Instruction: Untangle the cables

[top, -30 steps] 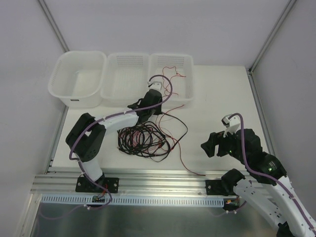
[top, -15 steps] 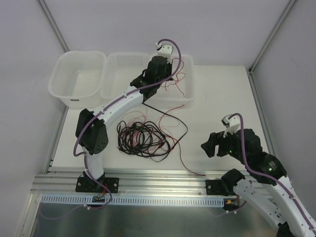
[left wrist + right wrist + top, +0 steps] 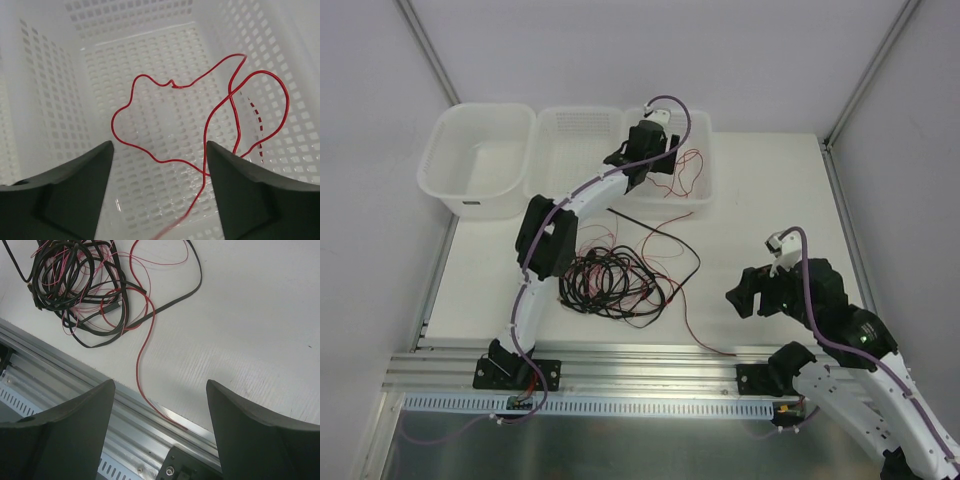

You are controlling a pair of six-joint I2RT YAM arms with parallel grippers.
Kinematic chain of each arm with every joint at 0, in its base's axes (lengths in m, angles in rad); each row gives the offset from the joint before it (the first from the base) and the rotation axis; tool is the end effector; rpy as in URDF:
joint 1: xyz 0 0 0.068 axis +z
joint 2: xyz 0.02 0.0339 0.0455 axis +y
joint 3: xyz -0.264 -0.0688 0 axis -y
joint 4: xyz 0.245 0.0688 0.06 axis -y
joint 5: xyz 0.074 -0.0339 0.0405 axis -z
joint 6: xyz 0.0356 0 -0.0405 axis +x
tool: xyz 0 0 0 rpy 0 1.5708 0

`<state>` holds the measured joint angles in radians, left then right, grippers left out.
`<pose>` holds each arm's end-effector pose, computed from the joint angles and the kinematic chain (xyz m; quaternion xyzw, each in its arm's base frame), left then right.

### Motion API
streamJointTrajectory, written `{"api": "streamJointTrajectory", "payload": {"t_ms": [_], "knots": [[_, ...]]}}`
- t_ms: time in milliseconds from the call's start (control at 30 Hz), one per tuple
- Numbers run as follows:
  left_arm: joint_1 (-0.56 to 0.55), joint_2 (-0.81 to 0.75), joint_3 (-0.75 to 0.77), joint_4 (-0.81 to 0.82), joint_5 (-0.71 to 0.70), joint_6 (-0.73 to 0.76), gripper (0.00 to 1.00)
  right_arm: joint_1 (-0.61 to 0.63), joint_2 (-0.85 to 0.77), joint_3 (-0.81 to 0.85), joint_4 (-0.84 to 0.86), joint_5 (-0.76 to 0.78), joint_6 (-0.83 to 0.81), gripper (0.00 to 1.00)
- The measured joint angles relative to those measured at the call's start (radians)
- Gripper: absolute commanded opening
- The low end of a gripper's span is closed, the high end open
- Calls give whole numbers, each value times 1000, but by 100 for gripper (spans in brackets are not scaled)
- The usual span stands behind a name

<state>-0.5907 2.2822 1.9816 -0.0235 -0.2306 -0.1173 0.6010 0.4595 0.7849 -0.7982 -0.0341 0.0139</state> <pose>0.4590 -0.2980 0.2636 0.1238 0.7998 -0.1134 0.5763 0.0768 0.0541 0.3159 -0.2553 0.8139 0.1718 0.4929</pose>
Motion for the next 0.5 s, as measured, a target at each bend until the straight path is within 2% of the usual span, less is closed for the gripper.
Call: {"api": "streamJointTrajectory", "payload": {"t_ms": [100,200,333,500], "knots": [[16,0,-10,-32,22,-18,99,0,7,-2,0,-1,0,78],[22,-39,-26,-36,44,-31,99,0,17,-9,2,-2,0,78],[16,-166,-74,-43,72,-53,99,0,38,-17,5,-10,1,78],[-12,-444,-192,-29,101,-80,99,0,100,-17,8,-32,1,74]]}}
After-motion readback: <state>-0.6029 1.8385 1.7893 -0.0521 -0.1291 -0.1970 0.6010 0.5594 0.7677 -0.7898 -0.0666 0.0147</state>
